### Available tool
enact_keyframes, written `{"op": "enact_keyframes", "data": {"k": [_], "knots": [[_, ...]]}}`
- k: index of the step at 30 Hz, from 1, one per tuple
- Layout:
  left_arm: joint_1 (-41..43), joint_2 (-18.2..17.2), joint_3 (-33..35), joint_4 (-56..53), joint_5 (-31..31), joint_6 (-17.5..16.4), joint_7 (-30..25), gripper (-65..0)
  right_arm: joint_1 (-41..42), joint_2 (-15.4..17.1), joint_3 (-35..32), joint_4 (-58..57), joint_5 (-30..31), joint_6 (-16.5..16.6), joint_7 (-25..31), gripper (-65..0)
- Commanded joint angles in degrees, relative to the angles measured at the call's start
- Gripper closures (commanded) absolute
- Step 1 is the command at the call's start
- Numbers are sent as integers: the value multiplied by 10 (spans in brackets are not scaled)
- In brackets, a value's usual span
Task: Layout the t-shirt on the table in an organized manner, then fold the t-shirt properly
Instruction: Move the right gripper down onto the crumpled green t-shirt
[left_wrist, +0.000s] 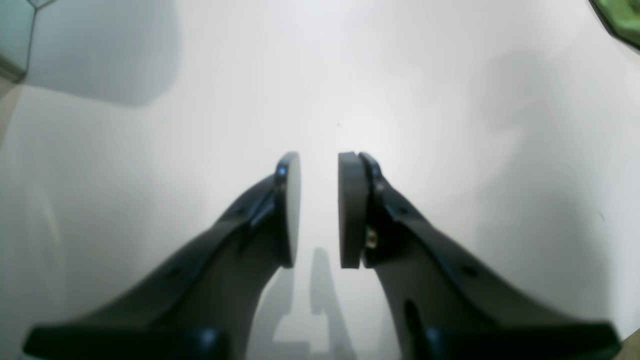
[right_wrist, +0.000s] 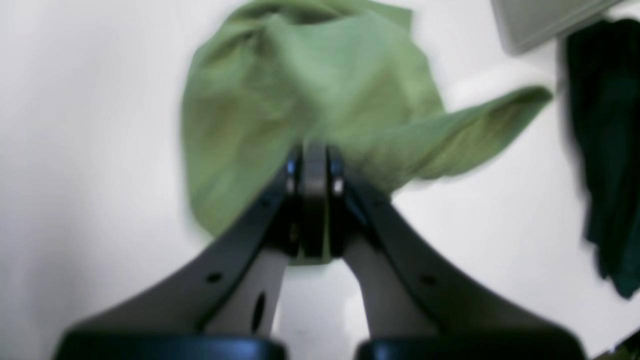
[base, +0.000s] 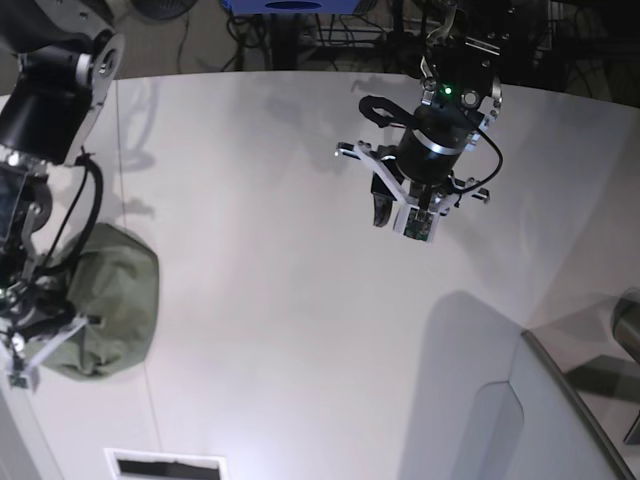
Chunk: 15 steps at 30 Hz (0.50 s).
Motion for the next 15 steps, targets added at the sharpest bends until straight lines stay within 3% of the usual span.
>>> {"op": "enact_keyframes", "data": {"k": [1,5,8,12,15], "knots": [[-3,2,-1,10,-1,3,-13,-128,-10,-17,-9,39,3,-1,-7,0],[-3,2,-1,10,2,3,-13,-128,-97,-101,-68,119,3,-2,-30,0],[-3,1,-1,10,3,3,-13,-128,-170,-114,-152,158,4,-10,-29,0],[-3,-2,-1,10,3,3,-13,-128,-248,-113,-252,173,4,-62,16,0],[-3,-2,-1,10,3,3,-13,-128,-267,-111,-238,176,1,-117,88,0]]}}
